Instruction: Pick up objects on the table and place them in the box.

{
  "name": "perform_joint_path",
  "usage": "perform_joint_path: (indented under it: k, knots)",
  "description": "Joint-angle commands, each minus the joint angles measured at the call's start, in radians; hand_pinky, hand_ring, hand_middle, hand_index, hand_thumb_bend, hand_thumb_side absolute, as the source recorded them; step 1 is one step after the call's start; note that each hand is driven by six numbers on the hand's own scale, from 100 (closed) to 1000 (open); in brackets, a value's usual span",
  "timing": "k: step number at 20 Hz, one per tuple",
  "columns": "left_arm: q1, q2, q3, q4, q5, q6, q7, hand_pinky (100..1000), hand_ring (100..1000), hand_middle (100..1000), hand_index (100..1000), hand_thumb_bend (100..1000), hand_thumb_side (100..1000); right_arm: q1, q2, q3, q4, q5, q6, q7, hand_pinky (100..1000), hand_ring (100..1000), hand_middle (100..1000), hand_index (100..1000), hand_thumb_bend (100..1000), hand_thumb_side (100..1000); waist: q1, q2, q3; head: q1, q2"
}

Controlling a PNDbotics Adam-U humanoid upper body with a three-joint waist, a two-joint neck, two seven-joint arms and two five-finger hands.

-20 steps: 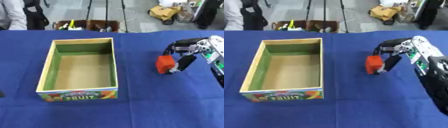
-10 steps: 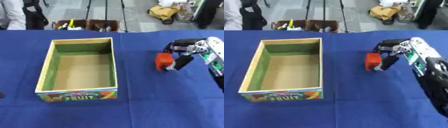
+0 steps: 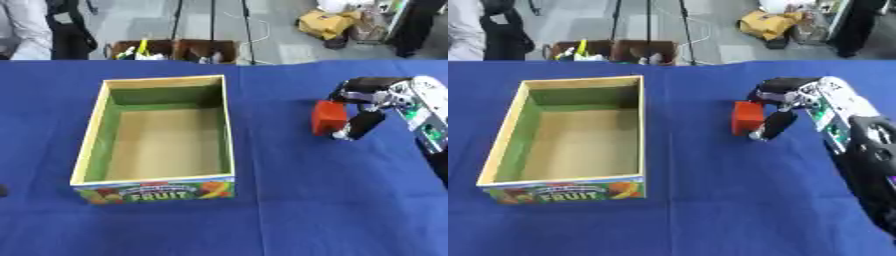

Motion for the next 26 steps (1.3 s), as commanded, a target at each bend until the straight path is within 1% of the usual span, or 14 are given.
perform_joint_path:
  k: [1,2,3,6,8,9,14,20,23,26]
  knots:
    - [-0.006,0.013,0.000,-0.020,0.003,0.000,-0.002,296,717,559,503,100,856,-0.020,-0.021,-0.007,-0.016,-0.006,0.007,-0.023,510,752,579,660,100,438,0.000,-0.020,-0.002,-0.001,-0.009]
    - [-0.006,0.014,0.001,-0.020,0.003,0.000,-0.002,296,718,559,503,100,856,-0.021,-0.023,-0.006,-0.021,-0.009,0.010,-0.029,504,748,573,655,100,453,-0.001,-0.022,-0.003,0.000,-0.009]
    - [-0.005,0.014,0.001,-0.020,0.003,0.001,-0.002,296,718,559,503,100,856,-0.022,-0.024,-0.006,-0.026,-0.012,0.012,-0.034,500,746,565,648,100,428,-0.001,-0.023,-0.004,0.000,-0.008]
    - [-0.005,0.015,0.001,-0.020,0.003,0.001,-0.002,297,717,559,503,100,856,-0.026,-0.029,-0.005,-0.045,-0.020,0.024,-0.053,475,733,533,602,100,418,-0.001,-0.027,-0.006,0.001,-0.005]
    - [-0.004,0.015,0.002,-0.020,0.003,0.001,-0.001,297,717,559,503,100,858,-0.028,-0.032,-0.006,-0.056,-0.025,0.036,-0.069,450,714,520,551,100,424,-0.002,-0.029,-0.008,0.001,-0.005]
    - [-0.004,0.015,0.002,-0.020,0.003,0.002,-0.001,297,717,559,503,100,856,-0.029,-0.033,-0.006,-0.061,-0.028,0.042,-0.076,445,710,515,543,100,413,-0.002,-0.030,-0.008,0.001,-0.005]
    - [-0.003,0.016,0.002,-0.020,0.004,0.002,-0.001,298,717,559,503,100,856,-0.032,-0.039,-0.006,-0.098,-0.051,0.063,-0.099,433,689,470,495,100,417,-0.003,-0.035,-0.010,0.002,-0.004]
    - [-0.003,0.019,0.003,-0.020,0.003,0.002,0.000,298,717,559,503,100,856,-0.051,-0.046,-0.006,-0.174,-0.098,0.085,-0.103,425,668,442,469,100,419,-0.006,-0.039,-0.012,0.002,0.000]
    - [-0.003,0.021,0.003,-0.020,0.003,0.002,0.001,298,716,559,502,100,855,-0.071,-0.047,0.005,-0.215,-0.106,0.090,-0.102,417,658,432,459,100,422,-0.010,-0.041,-0.011,0.001,0.000]
    - [-0.004,0.023,0.002,-0.020,0.003,0.002,0.001,299,716,558,502,100,854,-0.098,-0.034,0.015,-0.248,-0.120,0.095,-0.098,415,651,430,460,100,426,-0.015,-0.044,-0.005,-0.001,0.001]
